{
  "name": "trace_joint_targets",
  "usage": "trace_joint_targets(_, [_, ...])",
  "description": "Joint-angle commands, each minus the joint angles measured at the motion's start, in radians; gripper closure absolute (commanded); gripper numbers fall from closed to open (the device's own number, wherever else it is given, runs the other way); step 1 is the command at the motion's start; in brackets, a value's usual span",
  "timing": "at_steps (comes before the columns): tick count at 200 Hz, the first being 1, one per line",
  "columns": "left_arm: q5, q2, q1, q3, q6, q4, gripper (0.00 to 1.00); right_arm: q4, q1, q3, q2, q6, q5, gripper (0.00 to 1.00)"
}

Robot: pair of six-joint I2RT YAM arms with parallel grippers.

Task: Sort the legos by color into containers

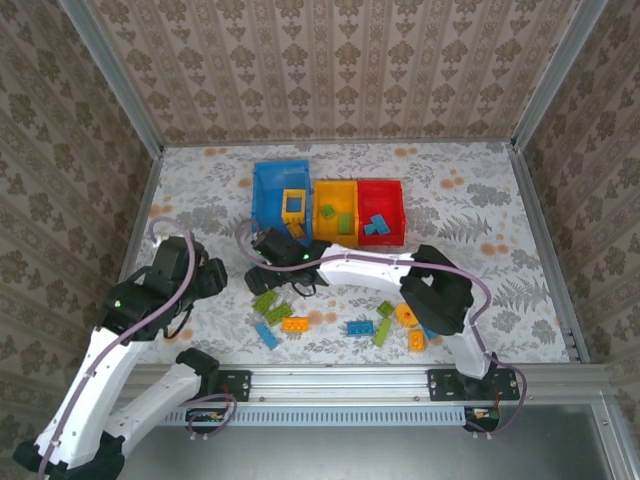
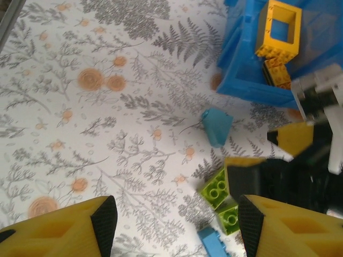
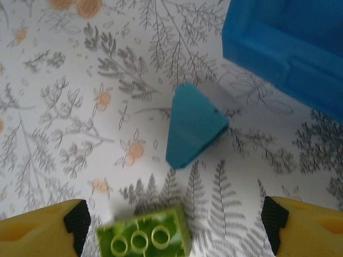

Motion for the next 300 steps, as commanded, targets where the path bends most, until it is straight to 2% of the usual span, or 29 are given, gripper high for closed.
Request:
trace_joint_targets(1, [-0.031, -0.027, 0.004, 0.006, -0.024, -0.09, 0.36, -0.055, 0.011, 0.106, 0.077, 0.029, 0.077, 0.13])
trace_joint_targets(156, [0.003, -0.055, 0.003, 0.05, 0.007, -0.134, 0.37, -0.202, 0.007, 0.403, 0.358, 0.025, 0.136, 0.28])
trace_joint_targets(172, [0.007, -0.055, 0.003, 0.052, 0.008, -0.136, 0.37, -0.211, 0.003, 0.43, 0.38, 0.024, 0.13, 0.32])
trace_joint_targets(196, [0.007, -0.055, 0.003, 0.056, 0.011, -0.139, 0.37, -0.242, 0.004, 0.451, 0.393, 0.009, 0.123, 0.46])
trace_joint_targets(215, [0.004, -0.052, 0.003, 0.06, 0.017, -0.138, 0.38, -0.234, 0.008, 0.432, 0.368, -0.007, 0.118, 0.59])
trace_joint_targets(235, [0.004, -0.053, 0.003, 0.053, 0.023, -0.128, 0.38, -0.162, 0.02, 0.347, 0.293, -0.032, 0.116, 0.66])
trace_joint_targets(274, [0.045, -0.043, 0.002, 0.018, 0.04, -0.064, 0.38, -0.057, 0.028, 0.125, 0.082, -0.049, 0.134, 0.71])
trace_joint_targets(300, [0.134, -0.016, 0.0, -0.02, 0.07, 0.027, 0.38, -0.046, 0.025, 0.012, -0.07, -0.057, 0.167, 0.72])
